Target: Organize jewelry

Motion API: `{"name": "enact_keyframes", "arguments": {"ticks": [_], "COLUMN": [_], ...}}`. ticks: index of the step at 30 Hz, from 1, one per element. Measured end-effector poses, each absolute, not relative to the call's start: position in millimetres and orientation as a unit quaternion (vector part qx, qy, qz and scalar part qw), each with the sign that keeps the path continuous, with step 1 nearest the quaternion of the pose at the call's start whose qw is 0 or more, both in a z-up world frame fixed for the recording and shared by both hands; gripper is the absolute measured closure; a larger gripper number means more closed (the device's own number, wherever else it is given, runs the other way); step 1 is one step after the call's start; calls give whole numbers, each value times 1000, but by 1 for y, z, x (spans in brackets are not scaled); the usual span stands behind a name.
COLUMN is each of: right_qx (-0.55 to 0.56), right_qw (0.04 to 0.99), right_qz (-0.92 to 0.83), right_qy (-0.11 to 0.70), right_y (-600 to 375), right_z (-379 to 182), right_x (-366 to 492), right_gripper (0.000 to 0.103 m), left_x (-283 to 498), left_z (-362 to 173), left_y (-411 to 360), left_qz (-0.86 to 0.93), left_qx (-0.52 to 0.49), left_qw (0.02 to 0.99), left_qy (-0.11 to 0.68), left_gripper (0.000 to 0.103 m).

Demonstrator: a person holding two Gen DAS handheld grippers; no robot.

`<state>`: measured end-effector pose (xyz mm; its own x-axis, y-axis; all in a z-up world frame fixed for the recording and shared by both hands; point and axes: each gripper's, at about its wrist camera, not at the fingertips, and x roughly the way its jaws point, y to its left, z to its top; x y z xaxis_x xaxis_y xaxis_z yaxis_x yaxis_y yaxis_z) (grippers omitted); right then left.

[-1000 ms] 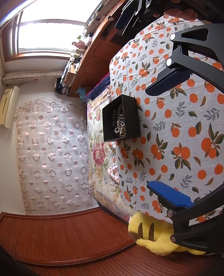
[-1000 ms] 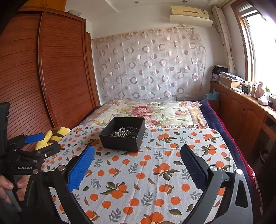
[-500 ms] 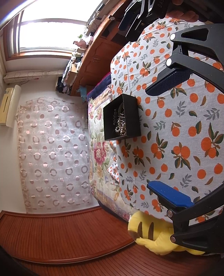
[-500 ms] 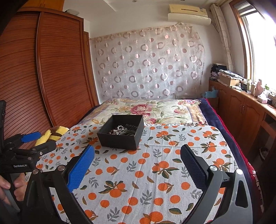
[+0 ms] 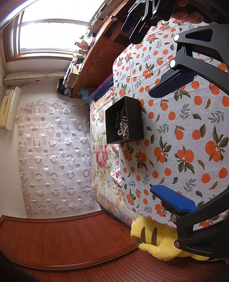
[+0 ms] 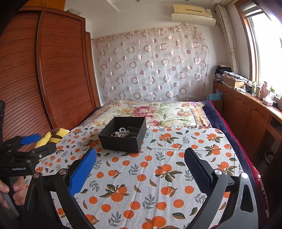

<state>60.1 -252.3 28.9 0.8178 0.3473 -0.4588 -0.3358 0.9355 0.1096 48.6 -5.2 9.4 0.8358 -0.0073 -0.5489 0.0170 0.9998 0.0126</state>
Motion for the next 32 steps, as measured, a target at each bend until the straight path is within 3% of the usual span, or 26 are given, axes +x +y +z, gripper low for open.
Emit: {"name": "enact_keyframes", "arguments": {"ticks": [32], "right_qx": [12], "right_qw": [954], "right_qz": [180], "right_qy": [241], "right_y": [-255], "right_z": [24], "right_x": [60], "right_gripper": [3], "left_x": [42], "left_z": [16], "left_y": [-14], "left_qz": [-4], "left_qx": [10], "left_qw": [960], "left_qy": [279], "left_gripper": [8]}}
